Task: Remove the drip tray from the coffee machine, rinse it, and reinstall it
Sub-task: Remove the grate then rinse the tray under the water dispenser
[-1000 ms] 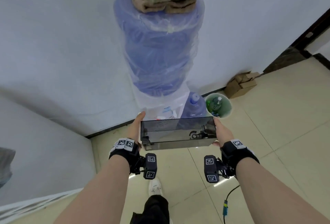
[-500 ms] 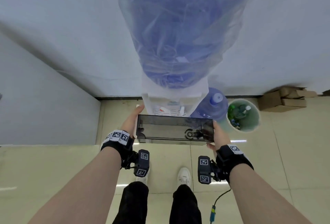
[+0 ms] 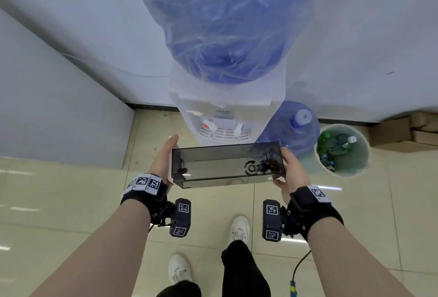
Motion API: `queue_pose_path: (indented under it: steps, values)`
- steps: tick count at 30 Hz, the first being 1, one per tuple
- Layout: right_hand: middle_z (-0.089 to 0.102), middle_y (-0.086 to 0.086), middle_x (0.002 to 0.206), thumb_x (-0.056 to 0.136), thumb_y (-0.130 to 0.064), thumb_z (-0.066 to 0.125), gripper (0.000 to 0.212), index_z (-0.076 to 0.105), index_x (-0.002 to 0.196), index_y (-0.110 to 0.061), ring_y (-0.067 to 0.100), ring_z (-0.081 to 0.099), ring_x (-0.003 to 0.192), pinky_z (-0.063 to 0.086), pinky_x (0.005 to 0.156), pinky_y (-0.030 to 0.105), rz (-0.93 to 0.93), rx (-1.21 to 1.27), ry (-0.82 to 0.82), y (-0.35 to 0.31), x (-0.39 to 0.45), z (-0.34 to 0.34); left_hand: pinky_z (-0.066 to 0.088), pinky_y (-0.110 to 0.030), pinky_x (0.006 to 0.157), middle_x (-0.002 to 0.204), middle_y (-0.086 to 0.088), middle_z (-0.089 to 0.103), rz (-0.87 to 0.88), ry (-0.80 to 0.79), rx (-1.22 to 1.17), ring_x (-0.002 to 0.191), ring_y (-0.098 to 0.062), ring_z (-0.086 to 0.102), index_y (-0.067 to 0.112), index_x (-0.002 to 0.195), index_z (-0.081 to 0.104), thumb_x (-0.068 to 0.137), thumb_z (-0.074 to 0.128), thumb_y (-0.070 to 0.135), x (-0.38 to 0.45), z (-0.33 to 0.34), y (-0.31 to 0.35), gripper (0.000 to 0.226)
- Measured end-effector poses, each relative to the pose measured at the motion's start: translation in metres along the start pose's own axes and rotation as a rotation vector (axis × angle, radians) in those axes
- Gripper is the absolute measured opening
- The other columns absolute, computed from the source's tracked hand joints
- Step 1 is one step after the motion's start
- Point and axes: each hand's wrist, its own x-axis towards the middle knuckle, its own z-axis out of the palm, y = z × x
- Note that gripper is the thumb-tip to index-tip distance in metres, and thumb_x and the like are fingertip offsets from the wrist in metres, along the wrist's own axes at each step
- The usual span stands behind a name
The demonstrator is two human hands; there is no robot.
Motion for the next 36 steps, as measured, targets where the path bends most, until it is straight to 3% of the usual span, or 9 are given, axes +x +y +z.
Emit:
queue_pose_path:
  steps: [8, 11, 15, 19, 22, 27, 29, 32, 36]
  values:
    - [0.073, -0.013, 0.075, 0.096, -0.047, 0.055, 0.027, 0.071, 0.085, -0.029, 0.012, 0.054, 0.075, 0.04, 0.07, 0.033, -0.086, 0.085, 0.032, 0.002, -0.027, -0.009, 0.048, -0.031, 0.055, 0.075, -0.008, 0.072, -0.004, 0.011, -0.104, 0.059, -0.026, 0.063, 0.024, 0.063, 0.082, 0.094, 0.048, 0.077, -0.024, 0.009, -0.004, 0.071]
    - [0.073, -0.012, 0.074, 0.098, -0.044, 0.055, 0.027, 0.072, 0.083, -0.029, 0.01, 0.055, 0.069, 0.041, 0.07, 0.032, -0.129, 0.124, 0.024, -0.003, -0.036, -0.01, 0.042, -0.032, 0.056, 0.081, -0.008, 0.066, 0.014, -0.045, -0.124, 0.063, -0.024, 0.057, 0.017, 0.085, 0.077, 0.093, 0.047, 0.077, -0.027, 0.012, 0.006, 0.067]
    - [0.071, -0.014, 0.073, 0.097, -0.047, 0.056, 0.025, 0.072, 0.088, -0.029, 0.011, 0.046, 0.059, 0.043, 0.068, 0.031, -0.133, 0.095, 0.053, -0.016, -0.038, -0.009, 0.052, -0.032, 0.058, 0.087, -0.01, 0.073, 0.022, -0.139, -0.131, 0.065, -0.025, 0.065, 0.014, 0.097, 0.082, 0.096, 0.048, 0.072, -0.032, 0.02, 0.018, 0.067]
    - [0.075, -0.021, 0.078, 0.089, -0.058, 0.057, 0.029, 0.073, 0.092, -0.033, 0.002, 0.062, 0.059, 0.047, 0.066, 0.028, -0.153, 0.028, 0.082, -0.012, -0.045, -0.011, 0.046, -0.03, 0.054, 0.09, -0.007, 0.067, 0.047, -0.096, -0.145, 0.066, -0.024, 0.057, 0.016, 0.12, 0.067, 0.09, 0.06, 0.065, -0.044, 0.017, 0.008, 0.058]
    - [0.076, -0.018, 0.105, 0.07, -0.074, 0.061, 0.05, 0.075, 0.102, -0.039, 0.009, 0.067, 0.086, 0.049, 0.077, 0.032, -0.126, 0.022, 0.123, -0.006, -0.059, -0.012, 0.042, -0.035, 0.062, 0.082, -0.002, 0.064, 0.12, -0.046, -0.221, 0.068, -0.023, 0.056, 0.02, 0.108, 0.065, 0.078, 0.072, 0.059, -0.055, 0.009, -0.003, 0.05]
    - [0.07, -0.007, 0.127, 0.064, -0.078, 0.056, 0.073, 0.072, 0.119, -0.034, 0.014, 0.061, 0.104, 0.048, 0.101, 0.043, -0.105, 0.019, 0.177, -0.008, -0.08, -0.011, 0.041, -0.035, 0.062, 0.075, 0.004, 0.066, 0.217, -0.01, -0.254, 0.063, -0.015, 0.063, 0.03, 0.081, 0.074, 0.071, 0.076, 0.058, -0.078, 0.015, -0.008, 0.03]
    - [0.071, -0.004, 0.121, 0.065, -0.081, 0.049, 0.079, 0.071, 0.121, -0.03, 0.012, 0.059, 0.094, 0.052, 0.095, 0.043, -0.101, -0.019, 0.195, -0.014, -0.088, -0.015, 0.045, -0.035, 0.063, 0.08, 0.002, 0.069, 0.238, 0.007, -0.267, 0.066, -0.016, 0.064, 0.03, 0.079, 0.077, 0.076, 0.074, 0.056, -0.086, 0.018, -0.01, 0.026]
    - [0.072, -0.009, 0.111, 0.064, -0.086, 0.037, 0.087, 0.069, 0.121, -0.028, 0.007, 0.066, 0.084, 0.054, 0.069, 0.031, -0.119, -0.105, 0.21, -0.032, -0.092, -0.021, 0.049, -0.035, 0.064, 0.08, -0.002, 0.066, 0.295, -0.009, -0.281, 0.073, -0.021, 0.062, 0.025, 0.081, 0.071, 0.082, 0.072, 0.054, -0.097, 0.023, -0.002, 0.029]
    - [0.073, -0.007, 0.119, 0.062, -0.088, 0.036, 0.098, 0.066, 0.131, -0.025, 0.012, 0.067, 0.108, 0.05, 0.09, 0.035, -0.166, -0.127, 0.175, -0.05, -0.093, -0.021, 0.061, -0.032, 0.066, 0.091, 0.003, 0.079, 0.333, -0.075, -0.287, 0.081, -0.022, 0.076, 0.03, 0.087, 0.08, 0.09, 0.068, 0.052, -0.109, 0.028, 0.02, 0.025]
